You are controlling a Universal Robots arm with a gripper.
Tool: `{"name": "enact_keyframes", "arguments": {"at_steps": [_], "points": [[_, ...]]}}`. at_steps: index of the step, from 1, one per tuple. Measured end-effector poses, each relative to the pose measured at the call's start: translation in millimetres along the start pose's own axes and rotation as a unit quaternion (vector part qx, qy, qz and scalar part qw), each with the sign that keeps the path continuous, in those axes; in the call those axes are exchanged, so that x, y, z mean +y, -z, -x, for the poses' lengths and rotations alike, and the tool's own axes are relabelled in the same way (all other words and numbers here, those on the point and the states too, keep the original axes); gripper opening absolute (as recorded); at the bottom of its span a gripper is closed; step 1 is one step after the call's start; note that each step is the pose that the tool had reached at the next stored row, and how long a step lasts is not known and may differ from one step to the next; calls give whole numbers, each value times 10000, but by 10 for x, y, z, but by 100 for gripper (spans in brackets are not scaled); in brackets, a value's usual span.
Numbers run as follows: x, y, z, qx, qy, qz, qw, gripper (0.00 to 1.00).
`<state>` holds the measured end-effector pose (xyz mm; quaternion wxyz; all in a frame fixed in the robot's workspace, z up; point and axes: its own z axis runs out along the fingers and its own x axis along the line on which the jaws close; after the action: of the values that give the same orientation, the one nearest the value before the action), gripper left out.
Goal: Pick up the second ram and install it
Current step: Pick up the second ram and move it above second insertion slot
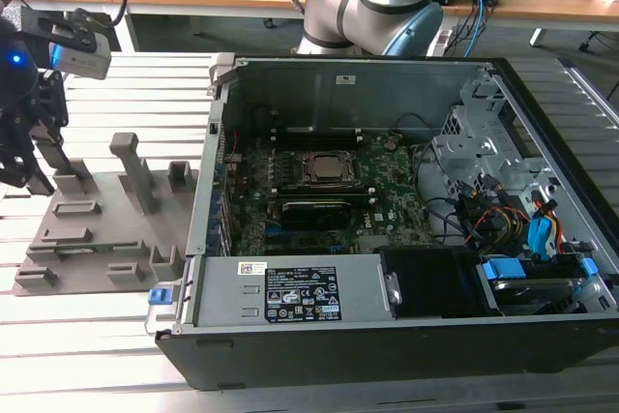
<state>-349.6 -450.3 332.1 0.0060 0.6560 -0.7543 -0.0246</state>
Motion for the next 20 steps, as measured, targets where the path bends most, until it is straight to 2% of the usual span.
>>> {"name": "enact_keyframes", "arguments": {"at_steps": [8,20], "points": [[-1,-36,-1,0,2,0,10000,42],[-6,-136,-3,1,7,0,10000,42]]}}
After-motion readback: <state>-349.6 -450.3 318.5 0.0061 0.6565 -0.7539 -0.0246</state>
